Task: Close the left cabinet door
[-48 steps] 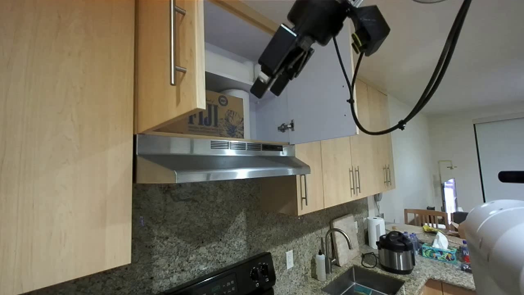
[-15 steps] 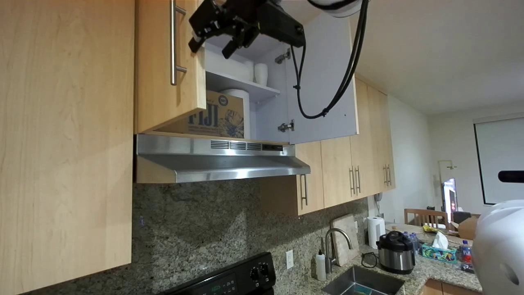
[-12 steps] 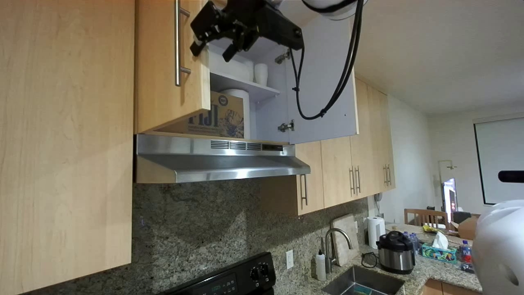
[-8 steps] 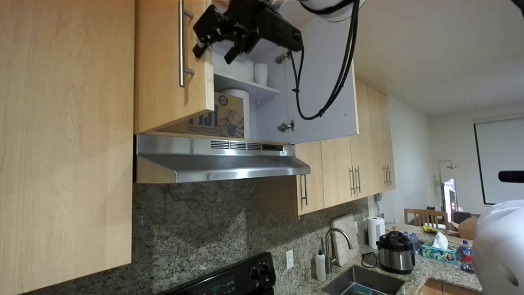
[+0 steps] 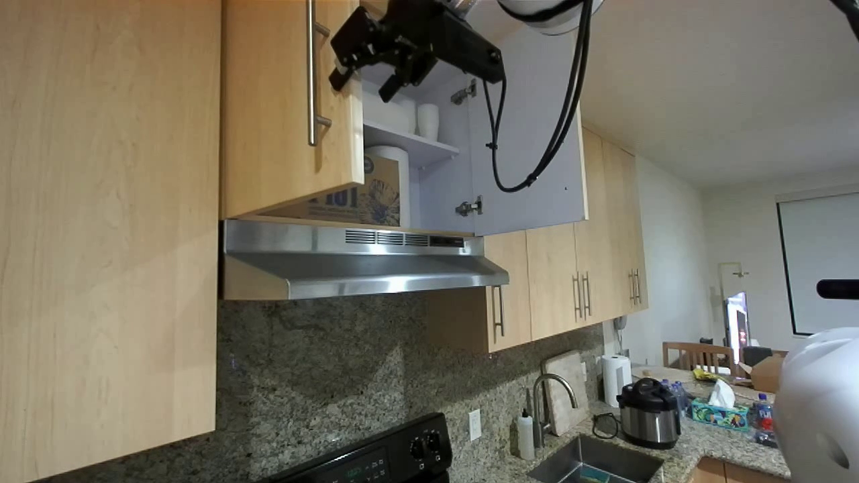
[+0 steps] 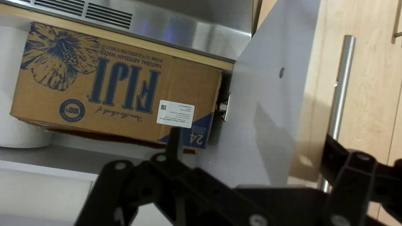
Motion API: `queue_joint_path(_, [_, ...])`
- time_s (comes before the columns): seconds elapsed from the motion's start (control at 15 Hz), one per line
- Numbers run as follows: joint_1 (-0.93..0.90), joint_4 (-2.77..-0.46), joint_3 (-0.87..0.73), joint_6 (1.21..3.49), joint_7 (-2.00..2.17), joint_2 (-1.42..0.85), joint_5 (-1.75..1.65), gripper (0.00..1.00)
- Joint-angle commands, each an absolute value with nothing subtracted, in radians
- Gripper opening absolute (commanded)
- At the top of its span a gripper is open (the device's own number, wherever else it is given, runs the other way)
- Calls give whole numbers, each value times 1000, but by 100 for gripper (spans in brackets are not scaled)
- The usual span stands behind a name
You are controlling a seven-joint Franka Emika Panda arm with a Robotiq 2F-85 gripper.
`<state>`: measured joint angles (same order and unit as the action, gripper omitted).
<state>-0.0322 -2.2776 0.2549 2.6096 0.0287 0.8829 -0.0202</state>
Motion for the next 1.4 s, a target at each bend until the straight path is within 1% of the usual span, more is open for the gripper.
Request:
queue_joint_path(0.0, [-29, -2255, 229, 2561, 53, 878, -40, 100])
queue_joint_path(0.4, [-27, -2231, 189, 2455, 46, 894, -40, 100])
queue_joint_path(0.87, [12, -2184, 151, 2398, 43, 889, -50, 100])
queue_joint_path(1.33, [-6, -2195, 145, 2414, 39, 891, -36, 100])
